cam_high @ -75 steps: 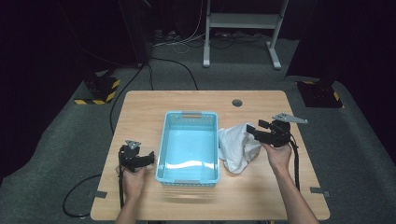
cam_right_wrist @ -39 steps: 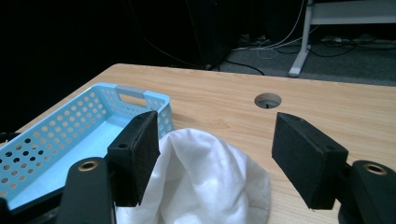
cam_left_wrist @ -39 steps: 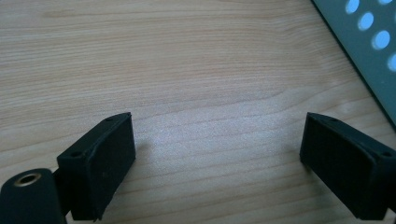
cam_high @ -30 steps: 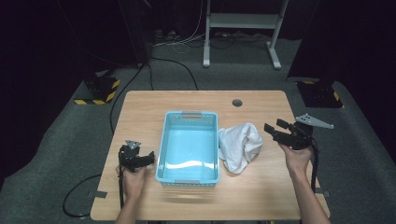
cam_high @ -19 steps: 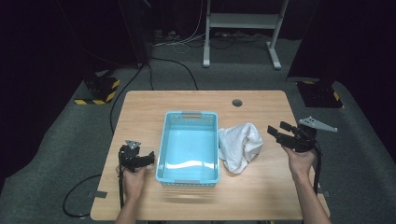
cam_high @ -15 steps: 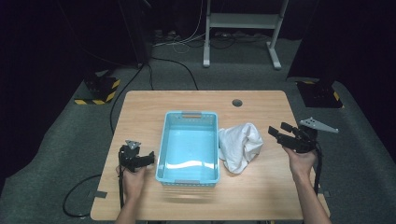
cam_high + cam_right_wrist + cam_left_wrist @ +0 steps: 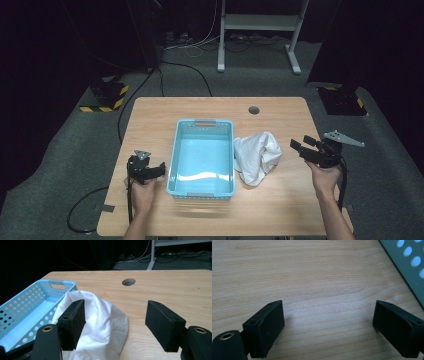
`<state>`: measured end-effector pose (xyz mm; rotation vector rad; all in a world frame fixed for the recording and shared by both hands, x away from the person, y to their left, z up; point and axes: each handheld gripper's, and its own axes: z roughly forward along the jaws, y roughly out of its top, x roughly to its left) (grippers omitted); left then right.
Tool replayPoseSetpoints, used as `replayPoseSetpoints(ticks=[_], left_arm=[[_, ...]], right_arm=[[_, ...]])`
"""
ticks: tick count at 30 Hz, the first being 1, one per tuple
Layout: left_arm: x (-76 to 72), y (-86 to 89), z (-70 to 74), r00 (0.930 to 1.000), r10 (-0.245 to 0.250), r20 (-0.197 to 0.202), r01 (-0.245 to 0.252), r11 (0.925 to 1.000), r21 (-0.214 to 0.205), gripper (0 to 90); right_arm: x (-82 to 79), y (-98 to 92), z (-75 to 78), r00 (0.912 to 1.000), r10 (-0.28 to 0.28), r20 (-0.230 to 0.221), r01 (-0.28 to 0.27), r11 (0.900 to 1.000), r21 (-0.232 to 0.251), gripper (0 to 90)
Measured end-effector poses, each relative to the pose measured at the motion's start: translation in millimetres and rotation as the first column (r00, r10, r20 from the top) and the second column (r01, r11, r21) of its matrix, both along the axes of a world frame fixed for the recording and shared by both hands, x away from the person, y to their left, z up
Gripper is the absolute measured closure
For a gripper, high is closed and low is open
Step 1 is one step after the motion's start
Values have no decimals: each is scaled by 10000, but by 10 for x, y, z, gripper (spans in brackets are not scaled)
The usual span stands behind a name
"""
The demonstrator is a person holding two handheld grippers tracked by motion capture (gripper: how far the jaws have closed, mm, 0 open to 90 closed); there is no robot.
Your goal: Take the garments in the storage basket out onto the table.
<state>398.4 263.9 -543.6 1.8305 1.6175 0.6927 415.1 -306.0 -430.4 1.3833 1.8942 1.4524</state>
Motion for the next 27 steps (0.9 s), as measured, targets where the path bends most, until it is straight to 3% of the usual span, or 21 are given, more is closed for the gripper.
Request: replayPoseSetpoints(ticks=[27], left_arm=[[0, 0, 0, 10000, -1, 0, 1, 10000, 1, 105]], right_arm=[[-54, -15, -251, 9986, -116, -516, 120, 9999, 73, 317]])
